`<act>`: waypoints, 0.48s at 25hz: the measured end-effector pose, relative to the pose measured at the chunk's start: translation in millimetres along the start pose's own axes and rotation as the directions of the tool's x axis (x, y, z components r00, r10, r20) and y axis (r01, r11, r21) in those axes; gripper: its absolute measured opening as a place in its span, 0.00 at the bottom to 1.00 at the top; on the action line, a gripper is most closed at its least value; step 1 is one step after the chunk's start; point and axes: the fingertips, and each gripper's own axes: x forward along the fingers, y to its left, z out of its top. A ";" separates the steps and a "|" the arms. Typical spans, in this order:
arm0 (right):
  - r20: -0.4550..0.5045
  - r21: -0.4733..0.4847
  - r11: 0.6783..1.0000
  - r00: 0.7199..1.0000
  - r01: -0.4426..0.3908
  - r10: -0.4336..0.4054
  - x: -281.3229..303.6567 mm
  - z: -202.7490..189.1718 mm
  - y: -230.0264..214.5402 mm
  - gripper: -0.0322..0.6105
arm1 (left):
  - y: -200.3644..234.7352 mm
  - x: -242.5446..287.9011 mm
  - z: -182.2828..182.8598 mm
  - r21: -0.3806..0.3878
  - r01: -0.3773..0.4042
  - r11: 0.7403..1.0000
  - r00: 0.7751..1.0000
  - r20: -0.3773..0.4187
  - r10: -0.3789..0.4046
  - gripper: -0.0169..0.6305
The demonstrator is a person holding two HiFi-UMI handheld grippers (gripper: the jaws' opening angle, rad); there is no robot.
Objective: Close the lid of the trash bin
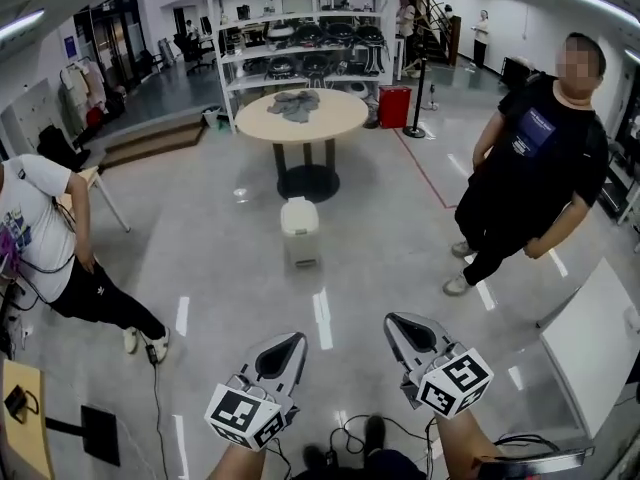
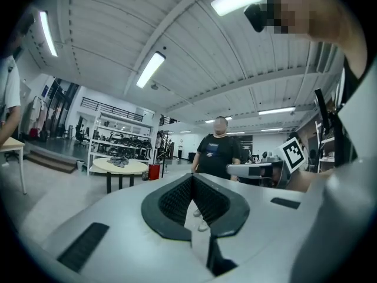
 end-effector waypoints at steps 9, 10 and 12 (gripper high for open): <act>-0.056 0.009 0.999 0.998 0.031 -0.030 -18.7 -8.5 44.4 0.06 | 6.9 -56.3 -3.1 -0.038 -0.038 0.999 0.999 0.002 0.038 0.02; -0.053 0.000 1.000 0.998 0.023 -0.023 -19.6 -6.1 45.9 0.06 | 6.3 -58.4 -0.6 -0.035 -0.047 0.998 0.999 0.006 0.047 0.02; -0.047 -0.016 1.000 0.999 0.007 -0.008 -19.1 -2.6 49.1 0.06 | 6.5 -61.9 2.7 -0.036 -0.065 0.997 0.998 0.016 0.065 0.02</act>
